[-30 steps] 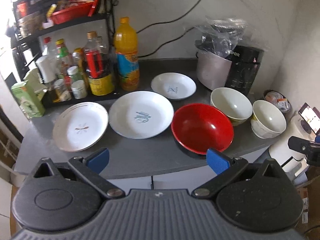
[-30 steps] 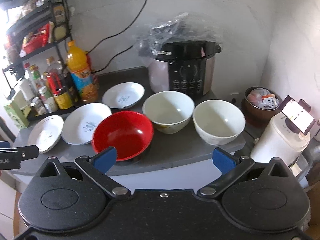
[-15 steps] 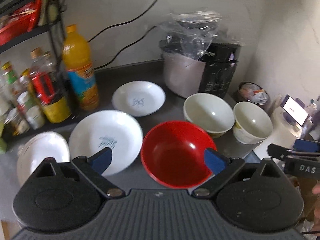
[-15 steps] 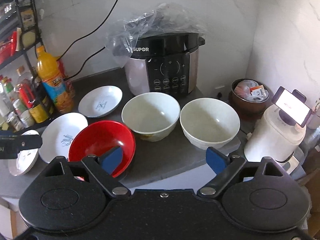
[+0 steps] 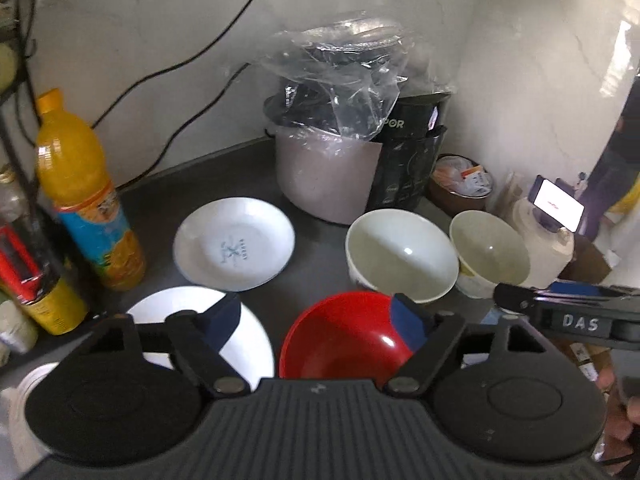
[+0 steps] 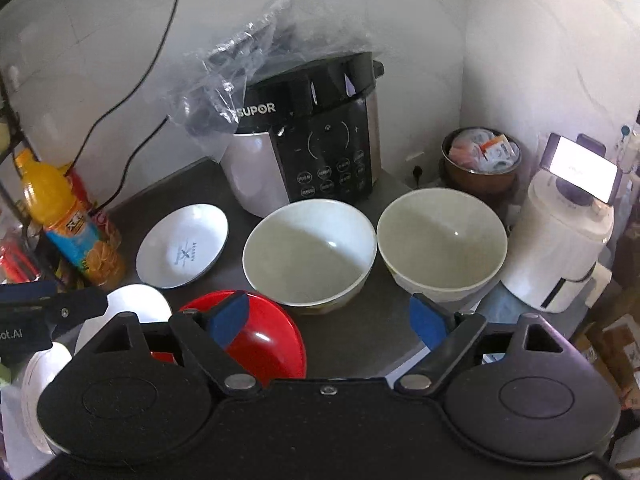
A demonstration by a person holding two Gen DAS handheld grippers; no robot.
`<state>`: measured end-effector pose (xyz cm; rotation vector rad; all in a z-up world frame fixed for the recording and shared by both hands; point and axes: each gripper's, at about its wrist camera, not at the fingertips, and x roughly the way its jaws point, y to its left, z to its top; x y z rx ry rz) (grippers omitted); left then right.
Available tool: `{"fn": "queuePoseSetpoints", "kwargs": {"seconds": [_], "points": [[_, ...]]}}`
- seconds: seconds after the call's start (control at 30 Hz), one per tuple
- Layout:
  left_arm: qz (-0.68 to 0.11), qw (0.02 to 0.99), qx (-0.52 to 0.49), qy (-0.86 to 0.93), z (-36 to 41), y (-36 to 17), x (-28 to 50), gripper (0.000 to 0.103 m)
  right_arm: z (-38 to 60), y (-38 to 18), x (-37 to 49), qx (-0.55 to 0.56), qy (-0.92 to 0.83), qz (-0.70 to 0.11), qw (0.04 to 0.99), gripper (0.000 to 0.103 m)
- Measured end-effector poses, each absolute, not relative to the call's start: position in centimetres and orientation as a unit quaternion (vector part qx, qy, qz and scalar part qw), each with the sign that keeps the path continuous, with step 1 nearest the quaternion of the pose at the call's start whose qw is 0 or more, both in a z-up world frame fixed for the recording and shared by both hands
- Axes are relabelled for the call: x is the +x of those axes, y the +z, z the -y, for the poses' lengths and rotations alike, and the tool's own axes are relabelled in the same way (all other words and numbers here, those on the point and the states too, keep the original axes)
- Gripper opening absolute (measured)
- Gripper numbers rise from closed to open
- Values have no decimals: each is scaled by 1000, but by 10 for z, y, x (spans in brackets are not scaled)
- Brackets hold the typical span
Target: Organize plates and bowls
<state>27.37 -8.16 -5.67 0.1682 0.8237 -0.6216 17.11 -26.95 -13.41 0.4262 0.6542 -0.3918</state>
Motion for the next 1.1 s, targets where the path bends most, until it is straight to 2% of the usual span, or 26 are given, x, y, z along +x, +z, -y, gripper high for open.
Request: {"fn": "queuePoseSetpoints", "kwargs": {"seconds": [0.07,0.33,0.57,0.67,0.87,0.97,1.1], "points": [[-402,858,79,-309,86,-59,283,68,271,-133,174,220,-190,-315,903,79],[-423,835,90,-339,123,-74,313,51,293,-151,189,251,-210,-324,887,65],[-438,830,93,-332,156,-85,332,49,316,-178,209,274,-196,-345,876,59],[-440,827,100,-334,170,-89,341,49,325,-188,217,282,-198,-355,869,51],[-466,815,88,-333,193,-110,361,44,334,-203,231,292,-189,-369,862,49],[-483,808,91,-326,204,-125,372,42,340,-211,240,301,-186,-380,855,43],[-501,796,94,-327,213,-143,385,38,346,-222,252,315,-183,-392,845,42]]}}
